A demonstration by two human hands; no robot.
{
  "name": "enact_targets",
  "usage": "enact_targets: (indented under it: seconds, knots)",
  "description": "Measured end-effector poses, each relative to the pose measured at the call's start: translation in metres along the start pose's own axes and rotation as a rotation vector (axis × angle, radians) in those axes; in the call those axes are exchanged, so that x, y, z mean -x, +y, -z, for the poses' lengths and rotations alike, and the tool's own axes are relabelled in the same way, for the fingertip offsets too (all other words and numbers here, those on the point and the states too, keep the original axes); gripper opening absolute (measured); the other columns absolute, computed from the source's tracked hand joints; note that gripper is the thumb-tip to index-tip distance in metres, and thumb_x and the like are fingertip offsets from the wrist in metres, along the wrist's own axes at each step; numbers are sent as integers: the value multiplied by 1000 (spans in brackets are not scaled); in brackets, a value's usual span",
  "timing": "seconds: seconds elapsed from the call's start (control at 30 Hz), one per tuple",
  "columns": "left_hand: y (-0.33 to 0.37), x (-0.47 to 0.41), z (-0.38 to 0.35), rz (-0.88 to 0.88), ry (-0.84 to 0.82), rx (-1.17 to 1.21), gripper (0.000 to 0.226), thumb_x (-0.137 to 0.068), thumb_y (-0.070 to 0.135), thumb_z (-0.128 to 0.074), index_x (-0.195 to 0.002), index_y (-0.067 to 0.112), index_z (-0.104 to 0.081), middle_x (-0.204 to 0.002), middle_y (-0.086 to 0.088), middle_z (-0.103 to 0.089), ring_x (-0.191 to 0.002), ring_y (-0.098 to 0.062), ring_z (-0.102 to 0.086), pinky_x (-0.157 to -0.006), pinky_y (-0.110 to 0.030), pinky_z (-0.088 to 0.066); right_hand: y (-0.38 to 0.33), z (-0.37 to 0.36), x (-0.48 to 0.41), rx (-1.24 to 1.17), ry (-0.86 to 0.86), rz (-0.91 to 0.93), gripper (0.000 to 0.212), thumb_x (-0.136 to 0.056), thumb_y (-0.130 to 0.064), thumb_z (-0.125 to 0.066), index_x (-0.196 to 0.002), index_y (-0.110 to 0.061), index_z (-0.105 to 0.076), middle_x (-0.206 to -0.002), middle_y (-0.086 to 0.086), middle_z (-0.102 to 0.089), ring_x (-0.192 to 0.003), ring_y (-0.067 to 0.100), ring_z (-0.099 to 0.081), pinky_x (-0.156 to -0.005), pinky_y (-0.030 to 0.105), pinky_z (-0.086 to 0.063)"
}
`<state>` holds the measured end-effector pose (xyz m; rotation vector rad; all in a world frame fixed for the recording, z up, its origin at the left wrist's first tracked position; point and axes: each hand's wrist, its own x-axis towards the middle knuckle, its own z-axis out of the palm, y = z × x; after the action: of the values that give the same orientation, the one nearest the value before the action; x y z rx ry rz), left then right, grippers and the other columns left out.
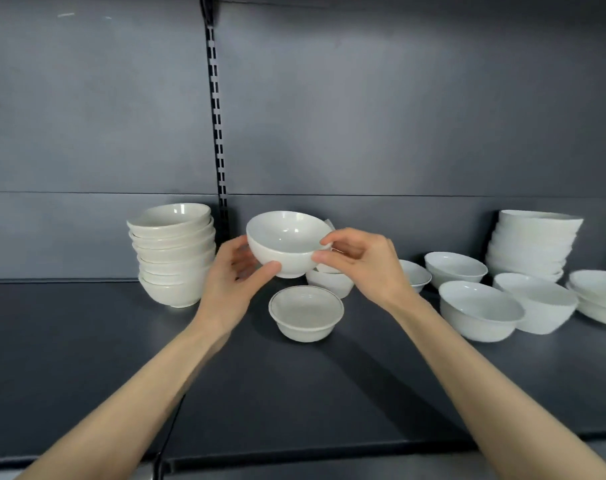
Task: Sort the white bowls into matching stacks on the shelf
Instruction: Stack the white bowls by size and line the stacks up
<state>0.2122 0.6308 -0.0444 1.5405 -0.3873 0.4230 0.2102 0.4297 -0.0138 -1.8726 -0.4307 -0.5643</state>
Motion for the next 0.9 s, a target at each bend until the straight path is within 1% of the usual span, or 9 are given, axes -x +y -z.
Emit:
enact_targets:
  seconds: [0.07, 0.17, 0.23, 0.33, 0.4, 0.63, 0.7, 0.83, 0.9]
  knots:
    - [3, 5, -14, 34, -32, 120, 44, -81, 9, -73, -114, 27, -49, -118, 5, -63, -99, 0, -64, -81, -22, -53, -4, 13, 10, -33, 32, -3, 14, -73, -20, -81, -82, -23, -71, -75, -14, -69, -83, 5, -68, -80, 18, -51]
    - [8, 11, -36, 97, -86, 214, 55, -69, 22, -84, -110, 30, -48, -111, 10, -67, -100, -4, -66, -89, -32, -53, -7, 35, 23, -74, 81, -22, 17, -74, -14, -80, -87, -20, -71, -82, -10, -72, -89, 7, -69, -83, 19, -53]
    - [12, 17, -53, 103, -96, 206, 49, -73, 20, -80, -108, 31, -48, -109, 9, -67, -95, -4, -67, -90, -32, -52, -9, 53, 33, -111, 106, -43, 23, -75, -11, -79, -94, -18, -69, -87, -9, -72, -93, 7, -69, -82, 19, -53]
    - [20, 25, -83, 99, -115, 182, 45, -79, 15, -74, -112, 30, -48, -110, 10, -65, -87, 2, -66, -75, -13, -51, -13, 84, 48, -157, 125, -52, 31, -76, -6, -77, -104, -12, -66, -100, -7, -73, -97, 5, -68, -81, 16, -51]
    - [25, 29, -105, 108, -149, 203, 47, -80, 13, -74, -117, 27, -50, -113, 6, -65, -91, 0, -64, -68, -9, -49, -14, 106, 58, -156, 145, -65, 33, -77, -2, -75, -107, -11, -65, -99, -10, -72, -94, 0, -68, -79, 13, -51]
    - [42, 52, -194, 94, -256, 261, 59, -76, 8, -76, -130, 17, -52, -117, 0, -66, -103, -16, -67, -75, -18, -54, -9, 200, 95, -79, 183, -75, 27, -79, -4, -73, -94, -26, -65, -84, -21, -73, -88, -6, -67, -71, 9, -50]
    - [47, 62, -224, 92, -265, 257, 62, -74, 9, -78, -130, 20, -52, -116, 4, -67, -102, -13, -68, -81, -23, -55, -6, 231, 105, -53, 175, -72, 27, -79, -6, -74, -94, -27, -65, -85, -22, -73, -90, -5, -67, -74, 10, -50]
    - [58, 81, -287, 90, -253, 271, 64, -72, 5, -79, -129, 21, -54, -115, 3, -68, -97, -7, -69, -73, -12, -52, 1, 296, 123, -39, 173, -76, 28, -80, -5, -73, -91, -30, -64, -82, -22, -72, -85, -8, -67, -71, 8, -49]
    - [62, 88, -317, 85, -230, 288, 60, -72, 3, -79, -123, 25, -57, -114, 3, -67, -94, -5, -69, -73, -13, -53, 6, 325, 128, -21, 171, -84, 25, -80, -9, -74, -97, -26, -66, -92, -17, -73, -89, -5, -67, -74, 11, -50]
